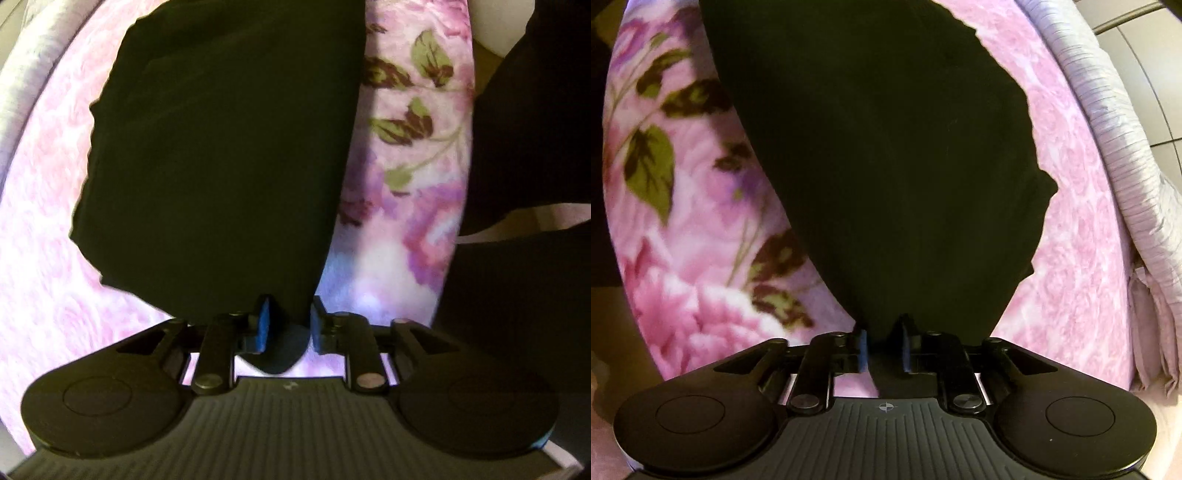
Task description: Fold clothes
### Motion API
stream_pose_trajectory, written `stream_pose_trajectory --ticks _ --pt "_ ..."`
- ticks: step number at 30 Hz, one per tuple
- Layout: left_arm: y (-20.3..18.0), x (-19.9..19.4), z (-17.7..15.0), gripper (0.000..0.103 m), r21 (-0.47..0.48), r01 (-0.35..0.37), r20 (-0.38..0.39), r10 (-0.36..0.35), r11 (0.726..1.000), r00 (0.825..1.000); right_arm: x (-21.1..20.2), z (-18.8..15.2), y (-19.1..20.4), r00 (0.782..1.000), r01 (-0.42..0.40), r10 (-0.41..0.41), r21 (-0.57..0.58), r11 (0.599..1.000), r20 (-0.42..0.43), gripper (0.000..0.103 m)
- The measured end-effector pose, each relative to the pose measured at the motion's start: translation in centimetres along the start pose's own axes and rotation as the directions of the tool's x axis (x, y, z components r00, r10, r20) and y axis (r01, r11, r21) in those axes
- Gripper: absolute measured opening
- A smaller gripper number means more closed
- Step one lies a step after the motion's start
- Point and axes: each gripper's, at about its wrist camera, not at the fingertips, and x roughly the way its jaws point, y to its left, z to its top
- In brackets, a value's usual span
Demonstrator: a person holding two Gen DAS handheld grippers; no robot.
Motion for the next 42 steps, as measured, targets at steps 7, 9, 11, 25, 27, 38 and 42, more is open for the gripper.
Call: stream_pose_trajectory --ticks 7,9,11,25,27,38,42 --pt "5.6 -3.0 -4.2 0.025 -0.085 0.029 0.025 -0.027 0.996 0.999 -1.6 0.5 -0.8 0.992 0.039 -0.019 0.164 0.986 -0.122 0.034" --pt "7.9 -3.6 -5.1 0.029 -0.113 0.022 0.043 -0.017 0.993 0.999 -2.8 1.3 -0.7 0.989 0.054 -0.02 0.236 0.97 -0.145 0.035" --pt "10.5 -4.1 -5.6 0.031 -0.136 0.016 0.082 -0.005 0.991 0.997 -4.4 2.7 -0.6 0.987 0.075 -0.022 0.327 0.942 -0.162 0.039" --pt "21.7 -12.6 -7.3 0.063 -0.108 0.116 0.398 -0.064 0.987 0.915 -19.9 12.2 0.8 0.99 0.093 0.108 0.995 0.036 -0.096 0.075" --pt "21.1 -13.0 -7.5 0.063 -0.089 0.121 0.407 -0.075 0.989 0.91 -21.8 13.4 1.2 0.99 0.088 0.12 0.994 -0.068 -0.08 0.075" --pt "17.3 -14.1 -8.5 0.063 0.036 0.109 0.405 -0.115 0.993 0.907 -23.3 17.2 3.7 0.986 0.145 0.097 0.983 -0.11 -0.134 0.075" --pt "17.4 -14.2 -8.8 0.063 0.064 0.089 0.408 -0.107 0.994 0.907 -23.8 17.2 4.2 0.988 0.143 0.08 0.979 -0.145 -0.133 0.075"
